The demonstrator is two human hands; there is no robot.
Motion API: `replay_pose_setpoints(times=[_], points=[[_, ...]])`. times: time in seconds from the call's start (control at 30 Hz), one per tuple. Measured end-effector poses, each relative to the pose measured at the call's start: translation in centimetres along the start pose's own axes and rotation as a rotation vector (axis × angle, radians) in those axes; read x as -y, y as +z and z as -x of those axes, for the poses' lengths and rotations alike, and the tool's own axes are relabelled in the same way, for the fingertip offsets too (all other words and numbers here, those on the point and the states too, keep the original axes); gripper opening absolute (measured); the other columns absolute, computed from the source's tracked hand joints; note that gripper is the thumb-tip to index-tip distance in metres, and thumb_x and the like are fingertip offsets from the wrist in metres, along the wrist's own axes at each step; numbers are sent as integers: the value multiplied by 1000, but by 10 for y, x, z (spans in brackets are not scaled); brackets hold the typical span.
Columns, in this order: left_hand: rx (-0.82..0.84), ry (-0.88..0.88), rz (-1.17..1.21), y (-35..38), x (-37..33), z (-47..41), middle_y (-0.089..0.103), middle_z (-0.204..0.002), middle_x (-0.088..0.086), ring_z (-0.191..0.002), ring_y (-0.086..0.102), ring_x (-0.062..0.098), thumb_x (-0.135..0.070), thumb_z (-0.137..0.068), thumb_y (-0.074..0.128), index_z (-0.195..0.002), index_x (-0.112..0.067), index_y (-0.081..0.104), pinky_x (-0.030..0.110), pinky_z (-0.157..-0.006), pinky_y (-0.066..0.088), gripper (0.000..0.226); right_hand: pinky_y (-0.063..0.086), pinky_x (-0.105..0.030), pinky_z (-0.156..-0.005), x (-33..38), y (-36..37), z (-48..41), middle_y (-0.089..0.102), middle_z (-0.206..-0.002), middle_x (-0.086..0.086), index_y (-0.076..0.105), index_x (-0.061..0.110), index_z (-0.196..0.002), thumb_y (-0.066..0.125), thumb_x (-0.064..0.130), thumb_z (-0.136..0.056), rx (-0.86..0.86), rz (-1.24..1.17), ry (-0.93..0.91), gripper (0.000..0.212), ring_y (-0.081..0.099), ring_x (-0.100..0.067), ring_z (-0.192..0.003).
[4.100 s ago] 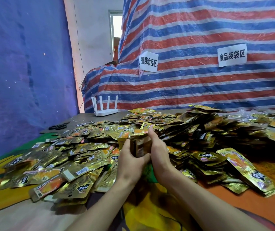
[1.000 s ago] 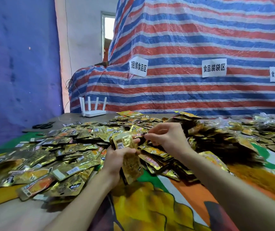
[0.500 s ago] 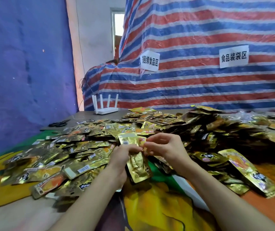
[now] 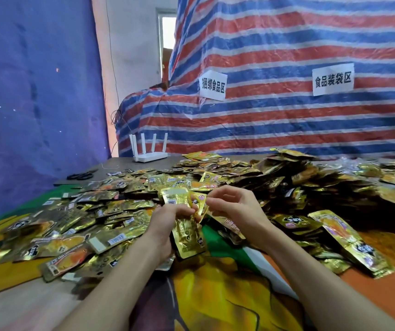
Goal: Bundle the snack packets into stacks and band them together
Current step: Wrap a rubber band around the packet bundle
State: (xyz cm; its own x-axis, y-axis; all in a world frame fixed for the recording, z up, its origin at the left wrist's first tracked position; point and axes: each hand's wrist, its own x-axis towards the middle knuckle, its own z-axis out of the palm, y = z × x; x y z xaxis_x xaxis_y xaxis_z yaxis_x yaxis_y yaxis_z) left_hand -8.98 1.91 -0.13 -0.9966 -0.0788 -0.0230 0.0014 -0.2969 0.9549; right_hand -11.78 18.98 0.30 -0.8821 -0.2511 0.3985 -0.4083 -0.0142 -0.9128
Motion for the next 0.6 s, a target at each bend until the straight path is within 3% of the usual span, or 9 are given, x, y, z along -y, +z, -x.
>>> replay_pose_setpoints(times=[0.1, 0.2, 0.3, 0.5, 0.6], points=[[2, 17, -89, 1, 3, -1, 70, -74, 20, -61, 68, 27, 4, -81, 61, -90, 7, 72, 31, -55, 56, 15, 60, -30, -77, -1, 6, 2, 78, -93, -4, 76, 14, -104, 78, 25, -87, 44, 54, 32, 21, 73, -17, -84], [-6, 35, -112, 1, 5, -2, 71, -71, 19, -57, 69, 28, 6, -76, 64, -85, 6, 73, 29, -48, 54, 13, 61, -25, -72, -3, 9, 3, 78, -88, -8, 75, 10, -107, 75, 17, -90, 28, 31, 69, 18, 72, -16, -75], [-1, 53, -127, 1, 6, -4, 71, -70, 18, -57, 69, 28, 7, -75, 65, -74, 1, 75, 29, -48, 54, 12, 62, -27, -73, -3, 6, 2, 77, -88, -14, 77, 3, -101, 80, 13, -86, -10, 54, 75, 18, 71, -19, -74], [64, 21, -110, 1, 4, 1, 73, -83, 24, -64, 72, 28, 4, -79, 62, -98, 12, 70, 30, -52, 56, 22, 59, -26, -66, 1, 4, 2, 73, -75, -9, 74, 0, -83, 75, 9, -88, 15, 2, 104, 10, 69, -18, -70], [153, -64, 41, 2, 1, 4, 70, -89, 21, -71, 73, 29, 0, -71, 60, -97, 8, 68, 36, -60, 60, 29, 50, -28, -66, 7, 1, -2, 66, -69, -7, 70, 5, -70, 63, 7, -92, -38, -204, 182, 23, 61, -18, -67]])
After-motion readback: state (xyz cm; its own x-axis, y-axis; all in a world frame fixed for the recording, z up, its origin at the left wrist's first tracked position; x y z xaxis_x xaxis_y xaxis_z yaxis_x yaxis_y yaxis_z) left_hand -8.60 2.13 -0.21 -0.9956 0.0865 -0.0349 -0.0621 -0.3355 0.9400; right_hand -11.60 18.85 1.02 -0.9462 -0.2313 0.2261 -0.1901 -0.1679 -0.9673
